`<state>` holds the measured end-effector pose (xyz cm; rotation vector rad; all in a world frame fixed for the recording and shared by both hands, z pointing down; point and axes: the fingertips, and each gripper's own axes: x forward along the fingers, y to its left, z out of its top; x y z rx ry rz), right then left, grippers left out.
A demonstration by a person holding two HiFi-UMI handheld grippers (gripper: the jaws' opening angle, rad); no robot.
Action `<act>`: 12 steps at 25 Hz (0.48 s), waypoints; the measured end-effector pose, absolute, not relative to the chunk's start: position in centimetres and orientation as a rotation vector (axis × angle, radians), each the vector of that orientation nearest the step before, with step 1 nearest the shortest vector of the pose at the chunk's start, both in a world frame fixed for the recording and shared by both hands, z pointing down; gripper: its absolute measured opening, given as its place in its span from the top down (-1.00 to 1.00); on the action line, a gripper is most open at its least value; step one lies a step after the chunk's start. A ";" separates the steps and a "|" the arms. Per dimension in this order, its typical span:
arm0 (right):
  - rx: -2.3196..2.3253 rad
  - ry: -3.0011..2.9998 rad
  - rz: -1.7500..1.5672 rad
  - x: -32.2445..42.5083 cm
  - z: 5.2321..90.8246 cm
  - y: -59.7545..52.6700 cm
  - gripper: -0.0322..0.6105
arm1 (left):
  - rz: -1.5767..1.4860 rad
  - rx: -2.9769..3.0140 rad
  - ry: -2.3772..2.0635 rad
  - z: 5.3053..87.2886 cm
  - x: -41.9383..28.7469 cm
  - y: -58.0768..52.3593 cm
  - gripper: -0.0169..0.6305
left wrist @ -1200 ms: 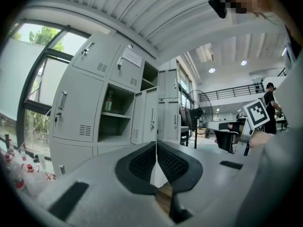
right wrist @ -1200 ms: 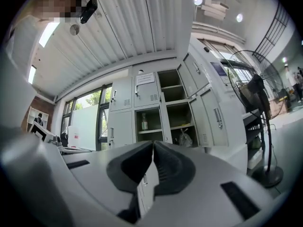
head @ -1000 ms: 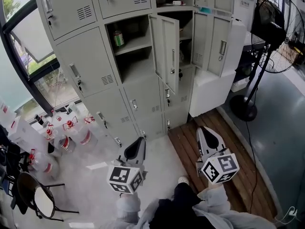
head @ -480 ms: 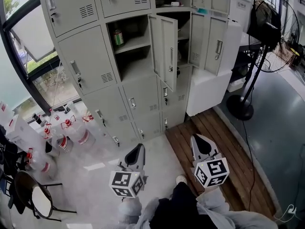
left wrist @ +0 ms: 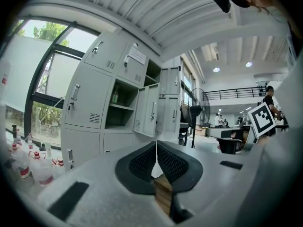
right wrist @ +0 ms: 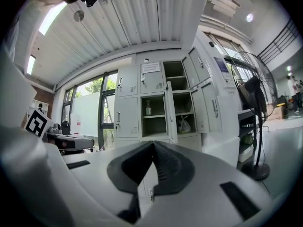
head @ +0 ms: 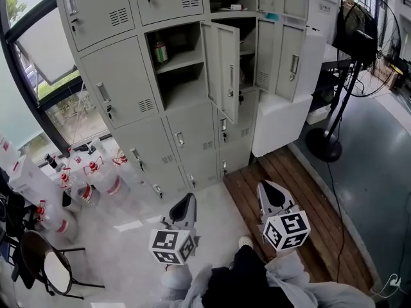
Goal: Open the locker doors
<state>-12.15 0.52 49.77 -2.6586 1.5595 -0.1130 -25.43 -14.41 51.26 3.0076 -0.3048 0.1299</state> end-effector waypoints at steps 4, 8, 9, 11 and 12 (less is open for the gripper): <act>-2.664 1.541 -0.114 -12.1 49.8 1.0 0.90 | 0.127 3.009 -0.300 51.2 -25.5 -14.1 0.91; -2.658 1.549 -0.115 -12.4 49.8 1.0 0.90 | 0.127 3.002 -0.302 51.4 -25.7 -14.0 0.91; -2.658 1.551 -0.116 -12.5 49.8 1.1 0.90 | 0.127 3.001 -0.303 51.4 -25.7 -13.9 0.91; -2.657 1.550 -0.119 -12.5 49.8 1.2 0.90 | 0.129 3.000 -0.307 51.4 -25.8 -13.8 0.91; -2.656 1.550 -0.121 -12.5 49.9 1.2 0.90 | 0.130 2.999 -0.309 51.5 -25.9 -13.8 0.91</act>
